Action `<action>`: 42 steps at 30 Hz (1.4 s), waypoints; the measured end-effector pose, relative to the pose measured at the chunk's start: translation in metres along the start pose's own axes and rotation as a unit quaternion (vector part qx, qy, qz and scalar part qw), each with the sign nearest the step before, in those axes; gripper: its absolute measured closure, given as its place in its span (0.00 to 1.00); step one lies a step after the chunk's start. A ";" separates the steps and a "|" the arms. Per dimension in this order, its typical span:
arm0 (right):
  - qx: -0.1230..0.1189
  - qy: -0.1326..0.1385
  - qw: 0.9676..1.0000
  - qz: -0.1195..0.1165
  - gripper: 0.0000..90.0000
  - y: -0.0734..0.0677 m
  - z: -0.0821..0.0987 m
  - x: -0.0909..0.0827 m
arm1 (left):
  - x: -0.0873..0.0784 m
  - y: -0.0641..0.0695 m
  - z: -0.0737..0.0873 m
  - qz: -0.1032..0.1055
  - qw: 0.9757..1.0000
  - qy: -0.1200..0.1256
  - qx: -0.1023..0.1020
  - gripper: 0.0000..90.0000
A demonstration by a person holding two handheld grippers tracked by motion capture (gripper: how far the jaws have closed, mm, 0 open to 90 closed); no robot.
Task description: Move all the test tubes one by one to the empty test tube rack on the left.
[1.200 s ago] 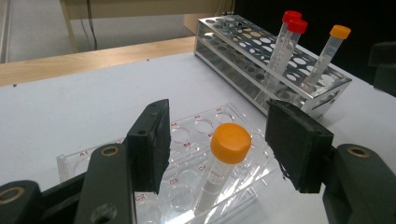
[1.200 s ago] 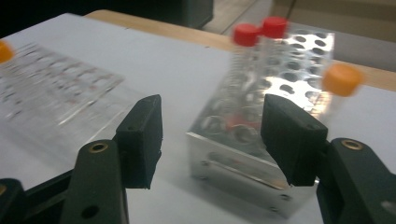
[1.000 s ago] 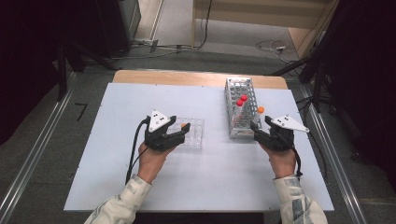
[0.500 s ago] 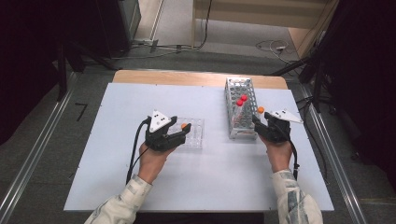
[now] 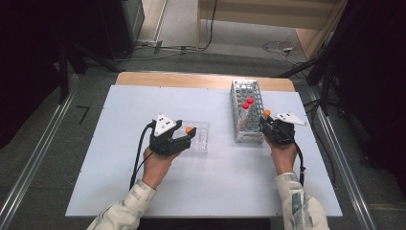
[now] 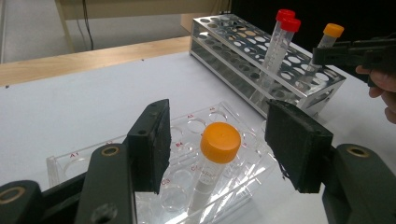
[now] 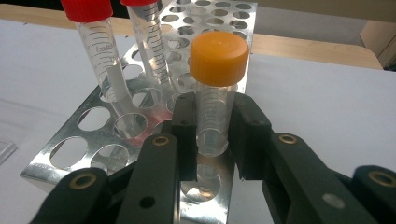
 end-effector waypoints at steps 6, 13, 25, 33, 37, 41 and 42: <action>0.006 0.011 1.000 -0.001 0.79 0.000 -0.003 -0.004 | 0.000 0.000 0.000 0.002 1.000 0.000 0.000 0.46; 0.002 0.044 0.999 0.005 0.79 0.002 -0.019 -0.020 | 0.000 0.001 0.000 0.002 1.000 -0.002 -0.002 0.42; -0.007 0.074 0.997 0.000 0.79 -0.001 -0.035 -0.042 | 0.000 0.000 -0.001 -0.005 1.000 -0.004 -0.006 0.33; -0.010 0.076 0.997 -0.022 0.79 -0.008 -0.037 -0.051 | -0.001 -0.001 -0.001 -0.005 1.000 -0.004 -0.014 0.30; -0.011 0.070 0.997 -0.041 0.79 -0.015 -0.036 -0.054 | -0.001 0.000 -0.002 -0.004 1.000 -0.002 -0.014 0.30; -0.016 0.066 0.996 -0.066 0.79 -0.026 -0.035 -0.055 | -0.001 0.001 -0.002 -0.002 1.000 -0.004 -0.013 0.30; -0.021 0.066 0.995 -0.069 0.79 -0.030 -0.035 -0.055 | -0.001 0.001 -0.002 -0.002 1.000 -0.003 -0.013 0.30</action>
Point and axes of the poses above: each handheld gripper's, and its own axes: x roughly forward along the jaws, z roughly out of its underside, y roughly to its right, the point moved 2 cm from there along x, roughly forward along the jaws, and after that the axes turned 5 degrees about y, right-handed, at the moved point
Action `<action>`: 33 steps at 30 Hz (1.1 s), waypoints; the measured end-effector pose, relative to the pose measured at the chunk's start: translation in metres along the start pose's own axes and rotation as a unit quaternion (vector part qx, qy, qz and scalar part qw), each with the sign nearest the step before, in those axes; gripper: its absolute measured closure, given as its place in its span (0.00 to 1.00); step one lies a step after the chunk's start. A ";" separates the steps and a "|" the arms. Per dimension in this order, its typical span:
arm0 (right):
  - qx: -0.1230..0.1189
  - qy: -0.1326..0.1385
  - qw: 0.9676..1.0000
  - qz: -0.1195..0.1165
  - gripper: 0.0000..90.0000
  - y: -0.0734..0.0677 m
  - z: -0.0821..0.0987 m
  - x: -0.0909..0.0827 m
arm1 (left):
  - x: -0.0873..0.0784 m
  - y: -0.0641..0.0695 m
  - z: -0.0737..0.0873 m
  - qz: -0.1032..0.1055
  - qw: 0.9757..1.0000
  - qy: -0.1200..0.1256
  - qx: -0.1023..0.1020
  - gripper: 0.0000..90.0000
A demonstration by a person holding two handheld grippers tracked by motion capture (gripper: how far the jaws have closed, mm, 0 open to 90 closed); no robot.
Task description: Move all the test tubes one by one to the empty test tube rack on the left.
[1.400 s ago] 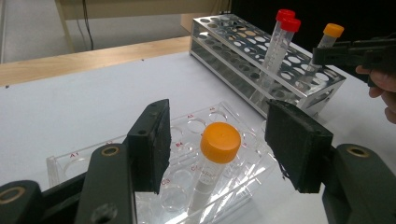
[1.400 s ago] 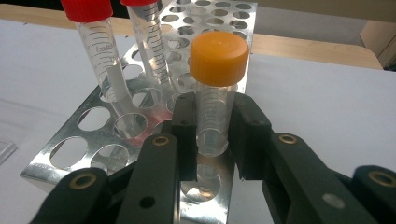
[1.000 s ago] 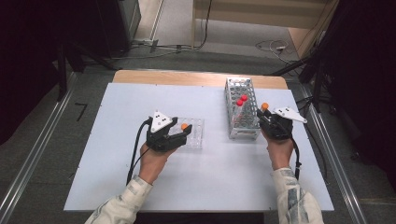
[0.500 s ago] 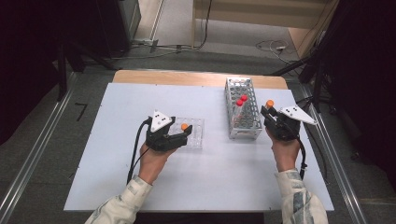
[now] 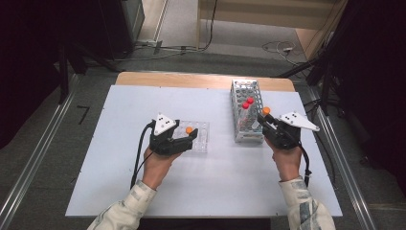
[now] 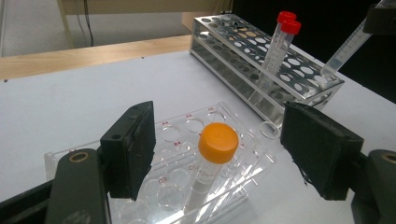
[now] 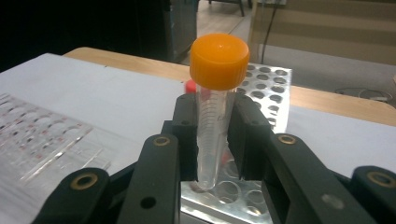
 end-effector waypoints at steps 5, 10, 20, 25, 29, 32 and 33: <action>-0.006 -0.008 1.000 -0.027 0.79 -0.016 0.002 0.002 | -0.001 0.000 0.000 0.002 1.000 0.002 -0.001 0.30; -0.021 -0.016 0.998 -0.049 0.79 -0.033 0.006 0.003 | -0.001 0.001 -0.001 0.003 1.000 0.002 -0.001 0.30; -0.028 -0.027 0.995 -0.093 0.79 -0.058 0.013 0.003 | -0.003 0.004 -0.001 0.008 1.000 0.003 0.001 0.30; -0.038 -0.040 0.992 -0.110 0.79 -0.070 0.021 0.006 | -0.004 0.008 -0.002 0.015 1.000 0.007 0.002 0.30; -0.044 -0.050 0.990 -0.124 0.79 -0.079 0.027 0.008 | -0.005 0.012 -0.003 0.021 1.000 0.008 0.005 0.31; -0.041 -0.057 0.988 -0.137 0.79 -0.086 0.030 0.009 | -0.005 0.016 -0.003 0.027 1.000 0.007 0.008 0.31; -0.046 -0.058 0.988 -0.138 0.79 -0.088 0.031 0.009 | -0.005 0.018 -0.003 0.028 1.000 0.007 0.010 0.31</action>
Point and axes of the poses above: each handheld gripper's, and its own axes: x roughly forward along the jaws, z roughly out of its underside, y roughly to its right, the point moved 2 cm from there along x, roughly forward along the jaws, and after that the axes turned 5 degrees about y, right-handed, at the moved point
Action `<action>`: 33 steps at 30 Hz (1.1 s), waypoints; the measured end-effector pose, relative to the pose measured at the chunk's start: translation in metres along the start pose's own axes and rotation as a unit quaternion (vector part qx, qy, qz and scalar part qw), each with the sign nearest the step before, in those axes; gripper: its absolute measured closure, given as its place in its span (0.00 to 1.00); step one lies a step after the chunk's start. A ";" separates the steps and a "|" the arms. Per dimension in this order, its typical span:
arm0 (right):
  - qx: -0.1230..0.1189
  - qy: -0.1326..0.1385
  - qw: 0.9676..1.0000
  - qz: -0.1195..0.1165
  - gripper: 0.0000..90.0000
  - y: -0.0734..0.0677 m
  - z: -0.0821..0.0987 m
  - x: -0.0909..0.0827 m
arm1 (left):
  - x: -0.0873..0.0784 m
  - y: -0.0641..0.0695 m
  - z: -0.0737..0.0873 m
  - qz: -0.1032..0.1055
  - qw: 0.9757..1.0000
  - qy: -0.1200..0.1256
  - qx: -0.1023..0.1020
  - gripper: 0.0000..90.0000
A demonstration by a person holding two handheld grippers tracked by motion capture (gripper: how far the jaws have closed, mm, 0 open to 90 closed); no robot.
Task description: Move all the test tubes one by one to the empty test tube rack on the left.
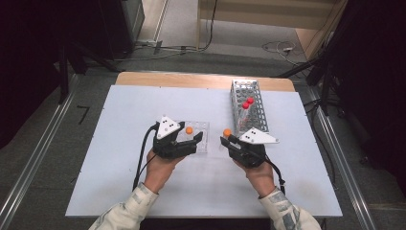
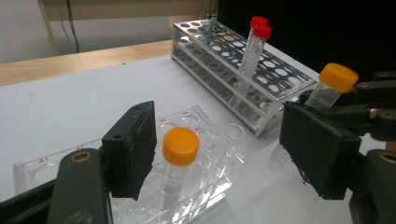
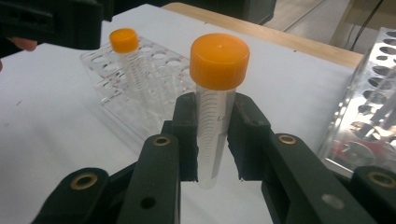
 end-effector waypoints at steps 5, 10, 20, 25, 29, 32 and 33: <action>-0.002 -0.011 1.000 -0.018 0.79 -0.009 0.004 0.005 | 0.000 0.007 0.000 0.011 1.000 -0.002 0.004 0.31; -0.007 -0.018 0.999 -0.032 0.79 -0.017 0.008 0.010 | 0.001 0.014 0.001 0.028 1.000 -0.007 0.007 0.33; -0.019 -0.023 0.998 -0.050 0.79 -0.030 0.010 0.013 | 0.005 0.032 0.006 0.076 0.997 -0.022 0.020 0.46; -0.024 -0.025 0.998 -0.056 0.79 -0.036 0.010 0.013 | 0.006 0.035 0.009 0.089 0.995 -0.026 0.023 0.54; -0.027 -0.023 0.998 -0.060 0.79 -0.039 0.010 0.014 | 0.007 0.036 0.010 0.096 0.995 -0.028 0.024 0.64; -0.026 -0.021 0.998 -0.062 0.79 -0.039 0.010 0.013 | 0.008 0.036 0.011 0.105 0.994 -0.033 0.024 0.70; -0.026 -0.021 0.997 -0.062 0.79 -0.039 0.010 0.013 | 0.008 0.036 0.012 0.107 0.993 -0.034 0.022 0.71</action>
Point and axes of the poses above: each handheld gripper's, and its own axes: x roughly forward along the jaws, z roughly out of its underside, y roughly to its right, the point moved 2 cm from there along x, roughly forward along the jaws, and after that the axes turned 5 degrees about y, right-handed, at the moved point
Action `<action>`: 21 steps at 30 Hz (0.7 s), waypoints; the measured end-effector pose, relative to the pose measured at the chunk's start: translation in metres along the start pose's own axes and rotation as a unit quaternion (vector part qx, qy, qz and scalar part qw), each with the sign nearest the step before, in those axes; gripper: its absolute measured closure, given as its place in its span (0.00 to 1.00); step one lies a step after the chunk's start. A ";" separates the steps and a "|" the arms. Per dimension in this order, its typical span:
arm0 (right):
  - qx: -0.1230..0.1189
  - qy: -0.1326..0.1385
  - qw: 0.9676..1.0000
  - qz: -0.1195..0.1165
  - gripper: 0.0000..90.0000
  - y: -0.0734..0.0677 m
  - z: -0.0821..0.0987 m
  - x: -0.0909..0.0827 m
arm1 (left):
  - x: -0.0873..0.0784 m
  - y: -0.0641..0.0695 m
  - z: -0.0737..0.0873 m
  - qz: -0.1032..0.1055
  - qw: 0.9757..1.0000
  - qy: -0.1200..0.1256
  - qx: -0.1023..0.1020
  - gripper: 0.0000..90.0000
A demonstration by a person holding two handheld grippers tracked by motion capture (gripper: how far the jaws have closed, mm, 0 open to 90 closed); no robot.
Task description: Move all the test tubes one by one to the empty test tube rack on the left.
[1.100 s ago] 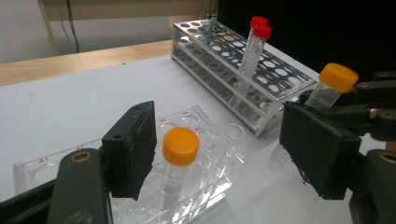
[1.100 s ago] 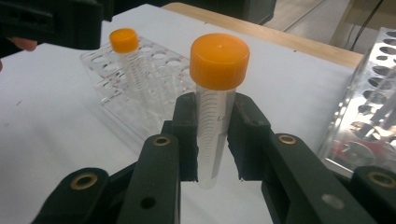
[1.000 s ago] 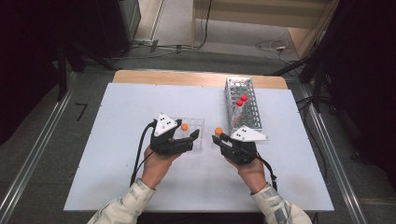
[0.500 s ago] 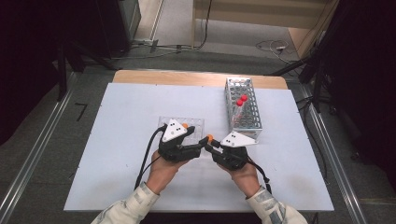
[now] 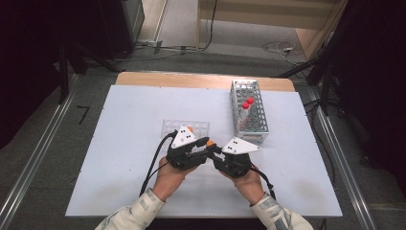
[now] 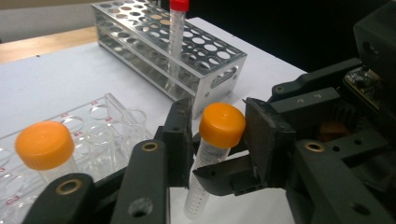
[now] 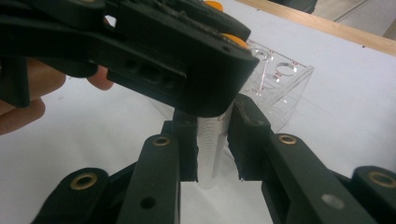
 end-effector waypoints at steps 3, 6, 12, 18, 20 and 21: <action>-0.003 0.000 1.000 -0.001 0.79 -0.001 0.000 0.000 | 0.000 0.000 0.000 0.001 1.000 -0.001 0.001 0.76; -0.003 -0.001 1.000 -0.003 0.79 -0.001 0.000 0.001 | 0.000 0.000 0.000 0.000 1.000 -0.002 0.001 0.77; -0.012 -0.007 1.000 -0.024 0.58 -0.003 0.001 0.001 | -0.007 -0.005 -0.005 0.000 1.000 0.003 -0.007 0.77; -0.016 -0.016 0.999 -0.035 0.46 0.000 0.003 -0.004 | -0.024 -0.018 -0.014 -0.007 1.000 0.008 -0.021 0.77; -0.012 -0.015 0.999 -0.032 0.46 0.003 0.003 -0.007 | -0.028 -0.023 -0.015 -0.015 1.000 0.011 -0.023 0.77; -0.008 -0.013 0.999 -0.030 0.46 0.005 0.004 -0.008 | -0.031 -0.025 -0.016 -0.019 0.999 0.012 -0.023 0.77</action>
Point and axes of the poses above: each handheld gripper's, and its own axes: x roughly forward along the jaws, z roughly out of its underside, y roughly to its right, the point moved 2 cm from there along x, roughly forward along the jaws, and after that the axes turned 5 degrees about y, right-handed, at the moved point
